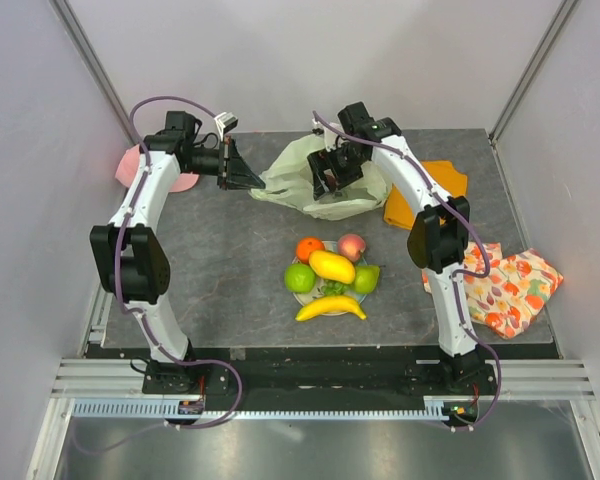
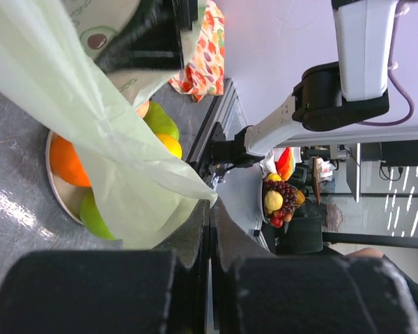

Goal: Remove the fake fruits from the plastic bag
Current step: Take out the fake fruit from the plastic bag.

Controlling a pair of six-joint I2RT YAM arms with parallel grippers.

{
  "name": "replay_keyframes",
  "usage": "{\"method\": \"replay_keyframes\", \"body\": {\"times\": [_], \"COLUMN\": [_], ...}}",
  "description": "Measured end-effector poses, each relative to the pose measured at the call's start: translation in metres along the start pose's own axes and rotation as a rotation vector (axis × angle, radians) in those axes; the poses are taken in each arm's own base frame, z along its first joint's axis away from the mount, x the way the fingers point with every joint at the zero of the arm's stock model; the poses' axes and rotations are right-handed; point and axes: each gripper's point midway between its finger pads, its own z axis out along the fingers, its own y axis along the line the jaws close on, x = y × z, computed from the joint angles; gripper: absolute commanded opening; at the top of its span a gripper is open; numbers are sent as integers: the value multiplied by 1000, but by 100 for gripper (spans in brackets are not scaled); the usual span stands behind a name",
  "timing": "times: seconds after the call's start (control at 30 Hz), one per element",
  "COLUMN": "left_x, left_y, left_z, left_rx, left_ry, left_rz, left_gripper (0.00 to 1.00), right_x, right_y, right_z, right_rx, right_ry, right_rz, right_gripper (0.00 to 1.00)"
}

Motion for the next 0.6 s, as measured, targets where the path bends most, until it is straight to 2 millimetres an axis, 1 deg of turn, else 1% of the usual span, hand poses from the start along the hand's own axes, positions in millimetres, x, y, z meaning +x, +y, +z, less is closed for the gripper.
{"method": "replay_keyframes", "body": {"times": [0.13, 0.2, 0.23, 0.3, 0.4, 0.5, 0.6], "left_x": [6, 10, 15, 23, 42, 60, 72], "left_y": [1, 2, 4, 5, 5, 5, 6], "left_z": [-1, 1, 3, 9, 24, 39, 48], "left_rx": [-22, -35, -48, -58, -63, -66, -72], "left_ry": [8, 19, 33, 59, 121, 183, 222], "left_rz": [0, 14, 21, 30, 28, 30, 34], "left_gripper": [2, 2, 2, 2, 2, 2, 2], "right_x": [-16, -22, -25, -25, -28, -31, -32], "right_y": [-35, -49, -61, -68, -79, -84, -85], "right_z": [-4, -2, 2, 9, 30, 51, 70], "right_rx": [112, 142, 162, 175, 186, 175, 156], "right_ry": [-50, -69, -80, -76, -83, -92, -102], "right_rz": [6, 14, 24, 36, 41, 50, 58], "right_gripper": [98, 98, 98, 98, 98, 98, 98]}}
